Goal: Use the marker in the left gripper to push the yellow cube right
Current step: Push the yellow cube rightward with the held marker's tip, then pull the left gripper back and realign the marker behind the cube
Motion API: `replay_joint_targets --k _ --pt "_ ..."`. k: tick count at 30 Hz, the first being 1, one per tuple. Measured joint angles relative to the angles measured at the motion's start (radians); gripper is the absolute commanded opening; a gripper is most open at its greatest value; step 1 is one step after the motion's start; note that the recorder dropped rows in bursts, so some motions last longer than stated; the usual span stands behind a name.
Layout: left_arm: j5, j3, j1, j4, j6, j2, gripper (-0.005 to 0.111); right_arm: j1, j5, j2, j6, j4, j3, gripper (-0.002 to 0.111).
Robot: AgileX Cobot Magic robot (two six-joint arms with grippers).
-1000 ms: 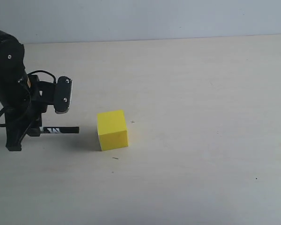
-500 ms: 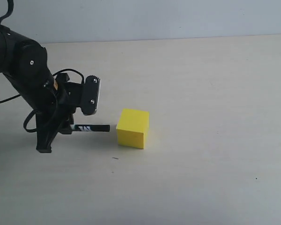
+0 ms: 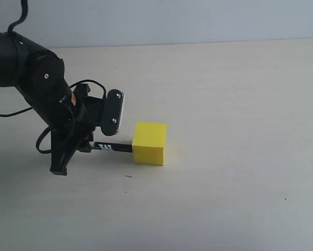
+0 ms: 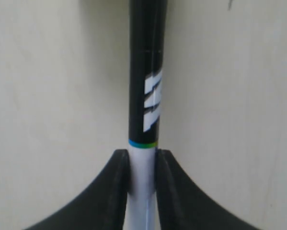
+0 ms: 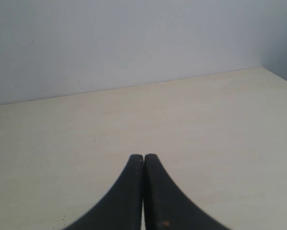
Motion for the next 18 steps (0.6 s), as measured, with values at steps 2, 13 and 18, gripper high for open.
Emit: replay_joint_targets --k 2,13,18 --pt "-0.002 0.0 -0.014 0.0 0.0 0.0 0.0 0.0 0.0 0.0 0.0 0.0 0.0 0.0" --pt "0.025 0.0 0.037 0.061 -0.053 0.0 0.0 0.0 0.0 0.0 0.0 0.0 0.0 0.0" --pt "0.025 0.0 0.05 0.066 -0.055 0.0 0.0 0.0 0.0 0.0 0.0 0.0 0.0 0.0"
